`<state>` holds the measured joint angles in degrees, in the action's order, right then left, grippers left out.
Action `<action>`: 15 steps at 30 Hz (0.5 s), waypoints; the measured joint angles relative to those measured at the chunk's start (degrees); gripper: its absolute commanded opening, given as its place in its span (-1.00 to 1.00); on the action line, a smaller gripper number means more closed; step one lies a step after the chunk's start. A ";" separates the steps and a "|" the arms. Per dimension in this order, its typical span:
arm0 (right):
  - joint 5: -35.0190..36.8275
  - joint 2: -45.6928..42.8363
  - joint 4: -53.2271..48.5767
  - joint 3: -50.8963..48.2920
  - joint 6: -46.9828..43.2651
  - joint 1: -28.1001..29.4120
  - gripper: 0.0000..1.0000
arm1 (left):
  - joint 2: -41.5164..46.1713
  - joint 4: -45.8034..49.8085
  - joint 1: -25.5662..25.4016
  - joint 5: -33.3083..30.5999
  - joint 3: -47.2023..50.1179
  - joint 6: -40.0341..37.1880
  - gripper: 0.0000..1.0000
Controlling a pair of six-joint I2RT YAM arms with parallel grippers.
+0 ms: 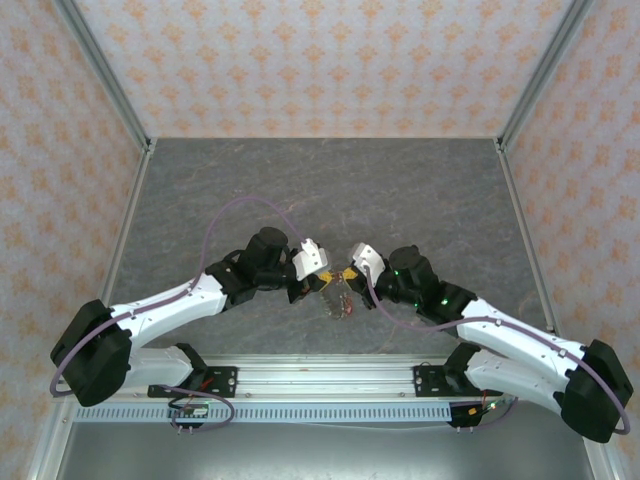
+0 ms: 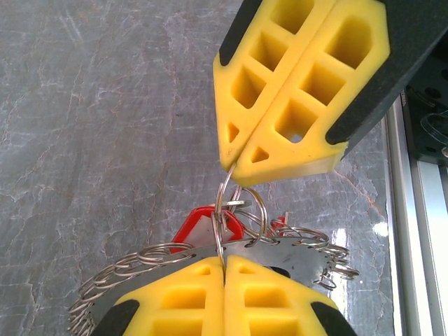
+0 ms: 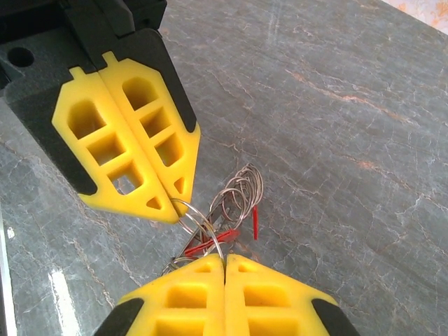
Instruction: Put the keys on the keyring
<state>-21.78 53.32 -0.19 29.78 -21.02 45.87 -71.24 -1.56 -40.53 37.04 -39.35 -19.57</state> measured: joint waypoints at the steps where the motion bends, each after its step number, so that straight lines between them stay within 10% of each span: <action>1: 0.00 0.11 -0.07 0.09 0.00 0.00 -1.00 | 0.00 0.02 0.00 0.00 0.00 0.00 -1.00; 15: 4.59 -1.18 -3.67 0.72 -3.15 -0.04 -0.49 | -0.02 -0.02 0.02 0.15 0.00 0.00 -1.00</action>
<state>-17.19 52.14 -3.86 30.50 -24.16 45.82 -71.26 -1.58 -40.51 37.19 -39.35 -19.57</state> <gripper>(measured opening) 0.251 0.043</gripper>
